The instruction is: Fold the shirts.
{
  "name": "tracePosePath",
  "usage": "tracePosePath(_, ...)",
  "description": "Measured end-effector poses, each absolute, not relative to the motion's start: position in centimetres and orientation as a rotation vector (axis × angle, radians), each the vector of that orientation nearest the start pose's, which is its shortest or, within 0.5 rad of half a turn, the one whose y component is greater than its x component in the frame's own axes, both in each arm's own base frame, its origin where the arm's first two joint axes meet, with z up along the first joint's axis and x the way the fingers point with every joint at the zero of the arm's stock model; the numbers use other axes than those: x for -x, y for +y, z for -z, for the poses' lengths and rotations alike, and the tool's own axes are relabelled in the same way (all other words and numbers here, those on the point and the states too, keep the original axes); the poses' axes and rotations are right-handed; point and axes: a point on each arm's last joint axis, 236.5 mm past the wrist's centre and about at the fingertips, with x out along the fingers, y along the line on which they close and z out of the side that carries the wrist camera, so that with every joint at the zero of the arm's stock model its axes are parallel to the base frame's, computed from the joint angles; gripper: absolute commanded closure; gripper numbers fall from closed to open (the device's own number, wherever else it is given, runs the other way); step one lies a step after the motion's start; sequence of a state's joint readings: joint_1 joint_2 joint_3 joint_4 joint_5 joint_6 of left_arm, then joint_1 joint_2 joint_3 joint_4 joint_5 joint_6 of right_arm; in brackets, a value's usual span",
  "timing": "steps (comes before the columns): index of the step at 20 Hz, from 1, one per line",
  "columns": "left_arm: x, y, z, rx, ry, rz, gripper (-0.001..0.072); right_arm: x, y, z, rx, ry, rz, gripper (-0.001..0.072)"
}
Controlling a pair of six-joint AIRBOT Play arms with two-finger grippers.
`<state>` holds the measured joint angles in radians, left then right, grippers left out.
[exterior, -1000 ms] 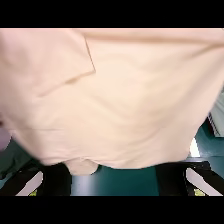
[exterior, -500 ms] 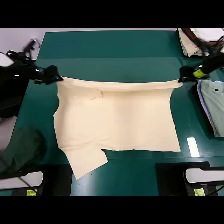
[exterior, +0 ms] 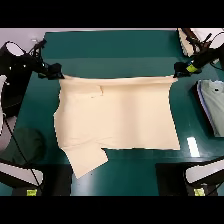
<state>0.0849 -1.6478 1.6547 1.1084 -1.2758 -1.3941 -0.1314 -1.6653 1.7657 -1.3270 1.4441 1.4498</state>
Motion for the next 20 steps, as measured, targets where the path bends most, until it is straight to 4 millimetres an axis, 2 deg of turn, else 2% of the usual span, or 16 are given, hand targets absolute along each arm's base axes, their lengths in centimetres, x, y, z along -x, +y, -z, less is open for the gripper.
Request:
tracePosePath(6,-43.3,-5.1,0.6,0.277,1.390,0.289,0.0683,-42.1,0.3,-0.5,-0.185,1.420,-0.158,0.0692)
tracePosePath(7,-42.5,-5.1,1.3,0.282,1.413,0.283,0.0606,-41.4,0.5,0.2,-0.186,1.432,-0.159,0.0647)
tracePosePath(8,-41.8,-5.2,2.0,0.294,1.435,0.279,0.0312,-40.9,0.7,0.8,-0.188,1.440,-0.158,0.0435)
tracePosePath(9,-41.2,-5.3,2.5,0.303,1.454,0.276,0.0235,-40.5,0.7,1.3,-0.189,1.444,-0.154,0.0330)
tracePosePath(12,-40.2,-5.7,2.4,0.333,1.461,0.275,0.0235,-39.9,1.5,1.4,-0.231,1.440,-0.172,0.0330)
tracePosePath(15,-38.1,-5.7,0.6,0.323,1.438,0.265,0.0236,-39.4,1.9,-0.6,-0.261,1.401,-0.188,0.0330)
tracePosePath(17,-34.3,-5.5,0.2,0.316,1.453,0.241,0.0235,-39.0,2.2,-2.7,-0.261,1.358,-0.198,0.0330)
tracePosePath(20,-27.0,-5.8,1.3,0.336,1.509,0.206,0.0235,-39.0,3.0,-5.6,-0.245,1.273,-0.215,0.0330)
